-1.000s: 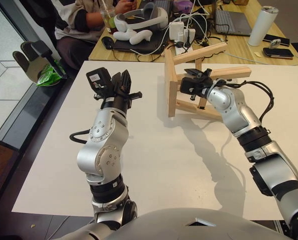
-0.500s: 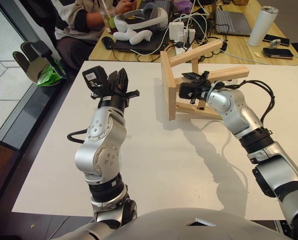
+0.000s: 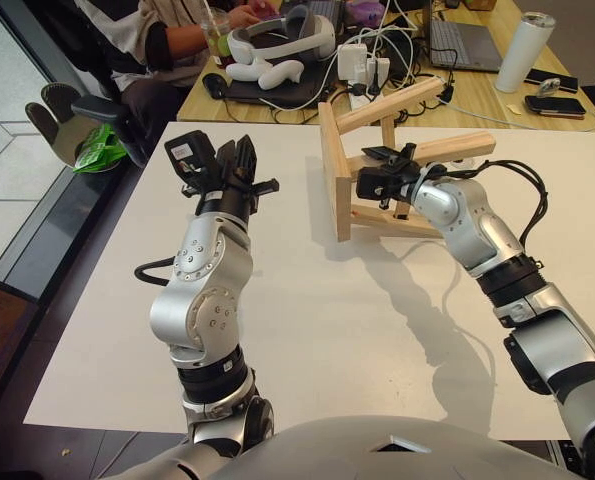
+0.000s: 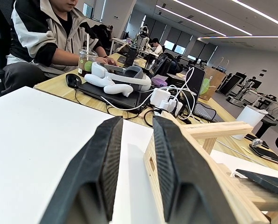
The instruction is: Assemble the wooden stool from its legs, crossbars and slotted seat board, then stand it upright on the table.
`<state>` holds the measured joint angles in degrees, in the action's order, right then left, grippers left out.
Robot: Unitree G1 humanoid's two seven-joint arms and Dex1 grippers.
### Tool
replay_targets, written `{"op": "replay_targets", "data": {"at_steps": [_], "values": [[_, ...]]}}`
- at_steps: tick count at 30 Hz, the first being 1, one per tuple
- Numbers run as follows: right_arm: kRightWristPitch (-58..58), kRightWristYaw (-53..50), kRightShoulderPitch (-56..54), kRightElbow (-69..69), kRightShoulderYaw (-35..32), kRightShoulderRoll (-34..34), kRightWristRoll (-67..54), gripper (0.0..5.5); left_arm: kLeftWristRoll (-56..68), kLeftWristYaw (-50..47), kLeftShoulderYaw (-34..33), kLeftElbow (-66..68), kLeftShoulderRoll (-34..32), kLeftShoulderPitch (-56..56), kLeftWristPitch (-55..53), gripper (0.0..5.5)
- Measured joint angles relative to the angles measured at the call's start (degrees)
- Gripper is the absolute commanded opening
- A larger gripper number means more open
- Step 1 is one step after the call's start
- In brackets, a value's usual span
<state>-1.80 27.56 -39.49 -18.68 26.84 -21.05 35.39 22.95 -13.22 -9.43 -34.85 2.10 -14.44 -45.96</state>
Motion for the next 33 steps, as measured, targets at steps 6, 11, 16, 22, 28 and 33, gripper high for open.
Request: {"op": "replay_targets", "data": {"at_steps": [6,11,16,22,28,33], "values": [[-0.5,0.0,-0.3,-0.4,0.7,-0.1,1.0,1.74,0.0,0.0,0.0,0.0,0.0,0.0,0.0,1.13],[-0.6,0.2,-0.4,-1.4,1.0,0.3,0.9,2.43,0.0,0.0,0.0,0.0,0.0,-0.1,0.0,1.13],[-0.2,0.6,0.2,-2.0,1.1,0.7,0.4,3.23,0.0,0.0,0.0,0.0,0.0,-0.1,0.0,1.13],[0.2,0.6,0.3,-2.0,1.2,0.7,0.5,4.21,0.0,0.0,0.0,0.0,0.0,-0.2,0.0,1.13],[0.2,0.5,0.3,-2.0,1.3,0.6,1.1,4.92,0.0,0.0,0.0,0.0,0.0,-0.2,0.0,1.13],[0.2,0.4,0.3,-2.1,1.5,0.6,2.1,5.32,0.0,0.0,0.0,0.0,0.0,-0.2,0.0,1.13]]}}
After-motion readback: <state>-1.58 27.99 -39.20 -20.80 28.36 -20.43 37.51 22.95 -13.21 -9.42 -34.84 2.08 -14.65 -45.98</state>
